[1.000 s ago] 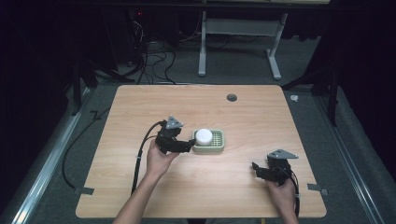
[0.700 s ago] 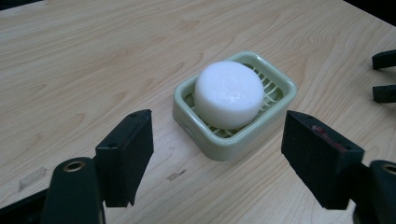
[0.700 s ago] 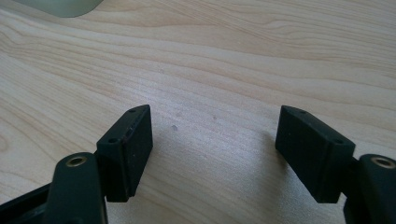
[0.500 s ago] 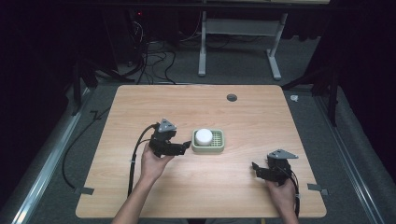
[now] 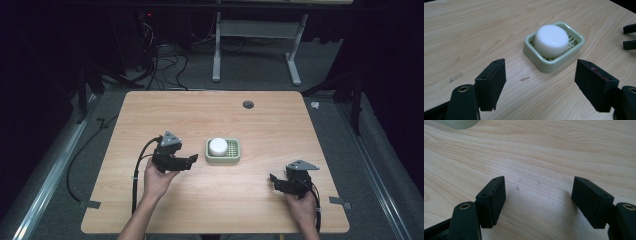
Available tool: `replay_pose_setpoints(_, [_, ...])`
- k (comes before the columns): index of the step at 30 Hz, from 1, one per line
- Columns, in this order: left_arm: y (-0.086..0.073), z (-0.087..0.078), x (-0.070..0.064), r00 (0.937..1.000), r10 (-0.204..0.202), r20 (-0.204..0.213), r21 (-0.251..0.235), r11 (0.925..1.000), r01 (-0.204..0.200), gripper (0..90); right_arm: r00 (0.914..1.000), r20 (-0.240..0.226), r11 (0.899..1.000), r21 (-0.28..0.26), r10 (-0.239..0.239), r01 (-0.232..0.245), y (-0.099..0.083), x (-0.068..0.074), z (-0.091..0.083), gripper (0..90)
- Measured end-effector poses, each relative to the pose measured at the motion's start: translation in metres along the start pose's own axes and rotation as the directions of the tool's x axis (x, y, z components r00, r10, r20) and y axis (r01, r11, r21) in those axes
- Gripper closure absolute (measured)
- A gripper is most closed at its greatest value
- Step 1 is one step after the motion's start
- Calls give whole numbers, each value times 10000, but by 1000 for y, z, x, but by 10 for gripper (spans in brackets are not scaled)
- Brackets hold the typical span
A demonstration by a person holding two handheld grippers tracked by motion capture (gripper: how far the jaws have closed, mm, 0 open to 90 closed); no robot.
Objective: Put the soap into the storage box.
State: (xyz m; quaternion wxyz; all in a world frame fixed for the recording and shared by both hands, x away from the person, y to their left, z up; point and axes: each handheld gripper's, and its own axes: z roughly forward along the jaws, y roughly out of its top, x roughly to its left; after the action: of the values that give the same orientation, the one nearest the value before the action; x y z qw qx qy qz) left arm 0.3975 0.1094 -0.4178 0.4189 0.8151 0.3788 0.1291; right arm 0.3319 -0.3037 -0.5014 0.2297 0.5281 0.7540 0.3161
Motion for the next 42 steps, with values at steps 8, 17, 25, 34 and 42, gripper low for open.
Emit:
replay_pose_setpoints(8, [-6,-9,4,9998,-184,-33,-184,9997,183,253,10000,0,10000,3,10,-10,0,0,0,282])
replay_pose_setpoints(17, [-15,-19,7,9994,-329,-122,-178,9993,327,252,10000,0,10000,3,10,-10,0,0,0,283])
replay_pose_setpoints(25, [-22,-25,9,9990,-381,-227,-168,9991,377,251,10000,6,10000,-3,-7,7,0,0,0,283])
replay_pose_setpoints(34, [-33,-30,11,9975,-681,-200,-202,9975,677,251,10000,26,10000,-10,0,0,0,0,0,284])
replay_pose_setpoints(42, [-44,-31,13,9956,-881,-310,-115,9961,878,250,10000,24,10000,-9,0,0,0,0,0,283])
